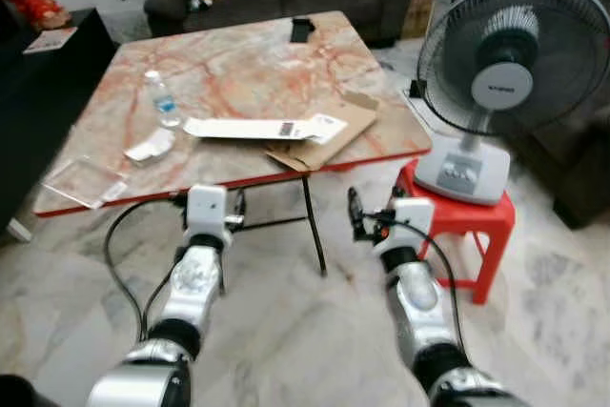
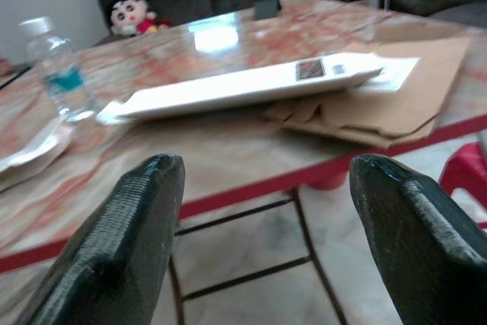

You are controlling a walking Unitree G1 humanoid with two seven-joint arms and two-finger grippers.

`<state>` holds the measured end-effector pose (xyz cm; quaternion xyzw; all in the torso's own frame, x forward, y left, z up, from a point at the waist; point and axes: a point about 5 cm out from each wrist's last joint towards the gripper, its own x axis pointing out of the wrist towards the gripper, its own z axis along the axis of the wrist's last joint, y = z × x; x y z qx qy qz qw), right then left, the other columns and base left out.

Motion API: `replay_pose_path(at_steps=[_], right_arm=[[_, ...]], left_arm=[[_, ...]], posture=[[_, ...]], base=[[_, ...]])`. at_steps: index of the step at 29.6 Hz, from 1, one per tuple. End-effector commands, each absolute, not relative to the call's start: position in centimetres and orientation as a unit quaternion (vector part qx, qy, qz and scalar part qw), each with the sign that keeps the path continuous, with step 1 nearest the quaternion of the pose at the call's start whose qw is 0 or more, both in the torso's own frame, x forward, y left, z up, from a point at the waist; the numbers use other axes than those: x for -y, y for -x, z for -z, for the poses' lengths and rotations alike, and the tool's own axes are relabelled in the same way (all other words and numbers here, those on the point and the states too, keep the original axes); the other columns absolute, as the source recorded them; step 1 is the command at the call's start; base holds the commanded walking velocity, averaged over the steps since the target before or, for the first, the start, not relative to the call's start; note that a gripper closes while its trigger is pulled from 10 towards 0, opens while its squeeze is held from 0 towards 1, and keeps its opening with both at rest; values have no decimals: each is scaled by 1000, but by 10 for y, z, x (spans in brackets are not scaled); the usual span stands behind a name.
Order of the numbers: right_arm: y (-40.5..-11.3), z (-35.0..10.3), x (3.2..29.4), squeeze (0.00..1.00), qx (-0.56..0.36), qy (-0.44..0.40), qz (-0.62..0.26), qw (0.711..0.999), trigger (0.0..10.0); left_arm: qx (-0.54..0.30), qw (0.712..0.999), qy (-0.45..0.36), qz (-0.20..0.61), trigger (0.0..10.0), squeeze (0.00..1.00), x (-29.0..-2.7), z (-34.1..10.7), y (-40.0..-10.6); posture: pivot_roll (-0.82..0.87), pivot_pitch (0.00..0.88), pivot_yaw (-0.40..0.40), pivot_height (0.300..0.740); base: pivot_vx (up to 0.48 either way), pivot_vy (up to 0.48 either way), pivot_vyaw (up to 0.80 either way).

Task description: Picking trash to rubbish bin

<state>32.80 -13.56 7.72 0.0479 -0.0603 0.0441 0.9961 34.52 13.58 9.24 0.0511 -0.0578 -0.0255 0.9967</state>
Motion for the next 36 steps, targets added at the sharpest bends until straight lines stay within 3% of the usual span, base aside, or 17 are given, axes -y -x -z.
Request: replay_pose_path(at_steps=[1, 36], right_arm=[[-332, -86, 122, 0, 75, -57, -59, 994, 10000], [-331, -84, 112, 0, 65, -42, -85, 993, 10000]], left_arm=[[69, 996, -56, 8, 10000, 0, -148, -99, -348], [83, 995, -52, -1, 10000, 0, -150, -108, -353]], posture=[[-64, 0, 76, 740], [-49, 0, 68, 740]], base=[[300, 0, 0], [306, 0, 39]])
